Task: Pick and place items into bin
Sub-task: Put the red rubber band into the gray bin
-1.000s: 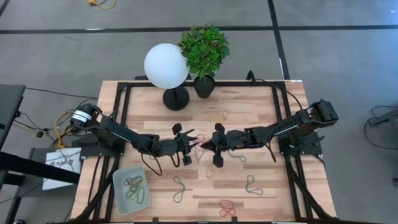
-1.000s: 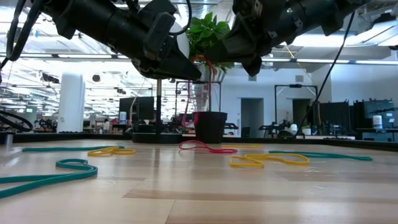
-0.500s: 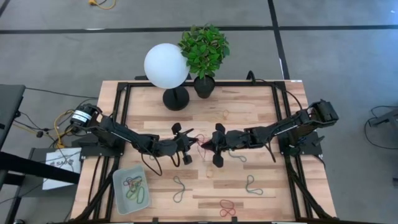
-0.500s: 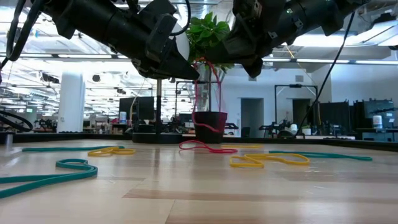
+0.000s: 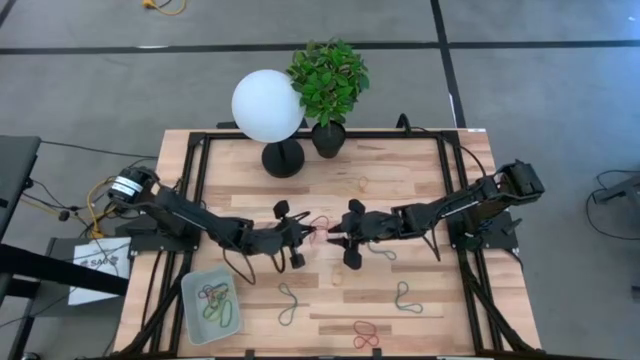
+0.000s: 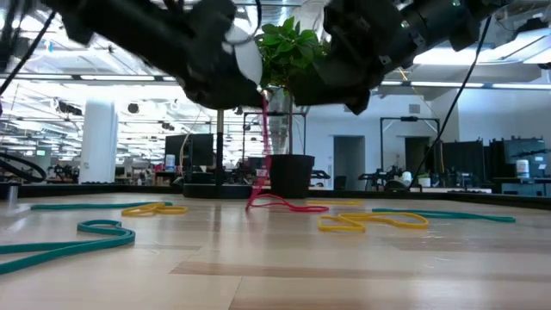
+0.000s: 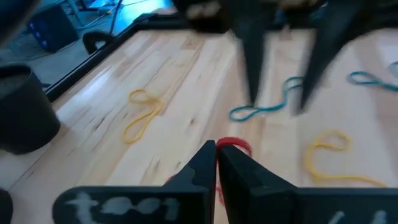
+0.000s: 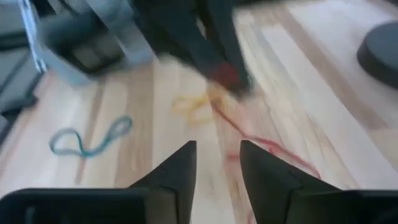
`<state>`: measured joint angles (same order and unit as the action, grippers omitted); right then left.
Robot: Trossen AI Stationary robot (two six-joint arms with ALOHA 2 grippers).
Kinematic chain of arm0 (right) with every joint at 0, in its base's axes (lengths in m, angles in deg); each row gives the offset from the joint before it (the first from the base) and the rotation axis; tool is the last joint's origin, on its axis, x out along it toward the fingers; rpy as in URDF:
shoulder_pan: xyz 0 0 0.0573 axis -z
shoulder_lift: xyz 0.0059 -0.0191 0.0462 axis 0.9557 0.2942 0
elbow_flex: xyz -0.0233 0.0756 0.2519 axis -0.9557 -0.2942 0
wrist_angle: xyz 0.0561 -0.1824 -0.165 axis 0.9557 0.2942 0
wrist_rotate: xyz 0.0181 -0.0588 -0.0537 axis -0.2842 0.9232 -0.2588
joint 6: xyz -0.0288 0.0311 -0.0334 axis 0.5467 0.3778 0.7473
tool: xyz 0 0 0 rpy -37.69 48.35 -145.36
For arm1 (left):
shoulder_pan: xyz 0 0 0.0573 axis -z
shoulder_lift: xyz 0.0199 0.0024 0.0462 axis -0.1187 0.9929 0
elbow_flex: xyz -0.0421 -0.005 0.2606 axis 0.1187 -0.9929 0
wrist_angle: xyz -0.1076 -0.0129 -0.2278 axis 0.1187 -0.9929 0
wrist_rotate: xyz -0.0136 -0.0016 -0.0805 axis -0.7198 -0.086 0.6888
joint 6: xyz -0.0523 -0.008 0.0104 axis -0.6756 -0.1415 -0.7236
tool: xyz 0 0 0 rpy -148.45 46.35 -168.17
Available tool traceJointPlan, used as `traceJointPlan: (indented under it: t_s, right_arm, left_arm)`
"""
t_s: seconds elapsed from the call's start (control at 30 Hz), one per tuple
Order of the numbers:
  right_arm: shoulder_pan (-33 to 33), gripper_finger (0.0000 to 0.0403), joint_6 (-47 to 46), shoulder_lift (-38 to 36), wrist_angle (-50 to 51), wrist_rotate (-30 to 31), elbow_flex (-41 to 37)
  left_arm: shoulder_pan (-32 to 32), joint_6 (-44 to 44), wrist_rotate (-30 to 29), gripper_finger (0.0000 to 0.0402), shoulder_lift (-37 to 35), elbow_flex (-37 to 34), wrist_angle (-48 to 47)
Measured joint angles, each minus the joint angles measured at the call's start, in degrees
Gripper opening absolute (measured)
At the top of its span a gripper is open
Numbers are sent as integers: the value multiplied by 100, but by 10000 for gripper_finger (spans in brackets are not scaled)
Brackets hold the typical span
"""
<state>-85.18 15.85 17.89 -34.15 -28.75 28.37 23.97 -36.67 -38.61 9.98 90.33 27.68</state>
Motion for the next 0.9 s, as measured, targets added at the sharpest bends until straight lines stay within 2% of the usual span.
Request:
traceJointPlan:
  t_s: [0.13, 0.33, 0.43, 0.5, 0.6, 0.77, 0.9]
  right_arm:
    - [-7, 129, -2, 0, 495, 0, -2]
    - [2, 127, -278, 0, 788, 0, -7]
    - [-45, 124, -295, 0, 799, -1, -7]
    - [-48, 123, -297, 0, 799, -4, -7]
    - [-46, 123, -330, 0, 799, -3, -7]
    - [-48, 123, -654, 0, 848, -4, -7]
    - [-48, 123, -794, 0, 921, -4, -7]
  left_arm:
    - [416, 3, -445, 0, -585, 250, -885]
    - [1292, -118, -1666, 0, -1642, 724, -3144]
    - [1649, -987, -1685, 0, -2162, 1048, -4507]
    - [1844, -2035, -1141, 0, -2495, 1245, -5391]
    - [2112, -3543, 118, 0, -2886, 1347, -6248]
    - [2720, -4634, 2006, 0, -3044, 1345, -7365]
    - [3173, -6156, 3046, 0, -2896, 1340, -8047]
